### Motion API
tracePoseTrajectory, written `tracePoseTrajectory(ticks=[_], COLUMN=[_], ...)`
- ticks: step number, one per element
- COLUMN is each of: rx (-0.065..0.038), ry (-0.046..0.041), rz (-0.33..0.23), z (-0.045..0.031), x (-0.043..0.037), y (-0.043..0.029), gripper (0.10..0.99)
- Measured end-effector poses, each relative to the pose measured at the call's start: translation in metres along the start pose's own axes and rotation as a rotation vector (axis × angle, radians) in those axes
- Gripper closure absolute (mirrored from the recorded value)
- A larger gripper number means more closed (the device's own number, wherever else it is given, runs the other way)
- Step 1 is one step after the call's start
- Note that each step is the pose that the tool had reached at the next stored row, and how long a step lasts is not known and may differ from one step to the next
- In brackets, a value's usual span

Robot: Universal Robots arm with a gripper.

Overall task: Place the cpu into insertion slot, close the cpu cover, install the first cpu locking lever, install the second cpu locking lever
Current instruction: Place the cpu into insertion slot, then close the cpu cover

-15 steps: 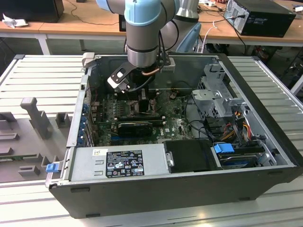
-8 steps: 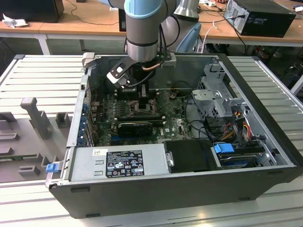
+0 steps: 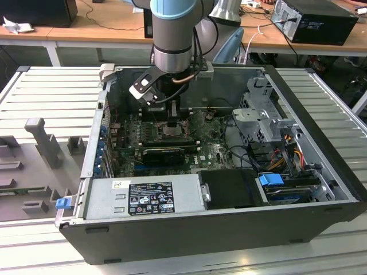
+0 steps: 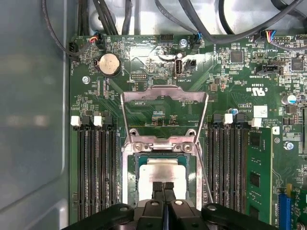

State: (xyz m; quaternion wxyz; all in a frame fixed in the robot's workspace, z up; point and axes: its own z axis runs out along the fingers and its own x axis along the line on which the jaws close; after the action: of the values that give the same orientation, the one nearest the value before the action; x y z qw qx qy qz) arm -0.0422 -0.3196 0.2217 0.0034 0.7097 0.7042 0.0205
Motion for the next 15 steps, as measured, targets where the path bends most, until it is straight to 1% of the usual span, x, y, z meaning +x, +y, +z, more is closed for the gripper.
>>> tracePoseTrajectory(ticks=[6, 9, 15], rx=[0.0, 0.0, 0.001], ry=[-0.0001, -0.0001, 0.0], rz=[0.0, 0.0, 0.0], z=[-0.0031, -0.0071, -0.0123], x=[0.0001, 0.0002, 0.0003], y=[0.0001, 0.0002, 0.0012], gripper=[0.98, 0.98, 0.98])
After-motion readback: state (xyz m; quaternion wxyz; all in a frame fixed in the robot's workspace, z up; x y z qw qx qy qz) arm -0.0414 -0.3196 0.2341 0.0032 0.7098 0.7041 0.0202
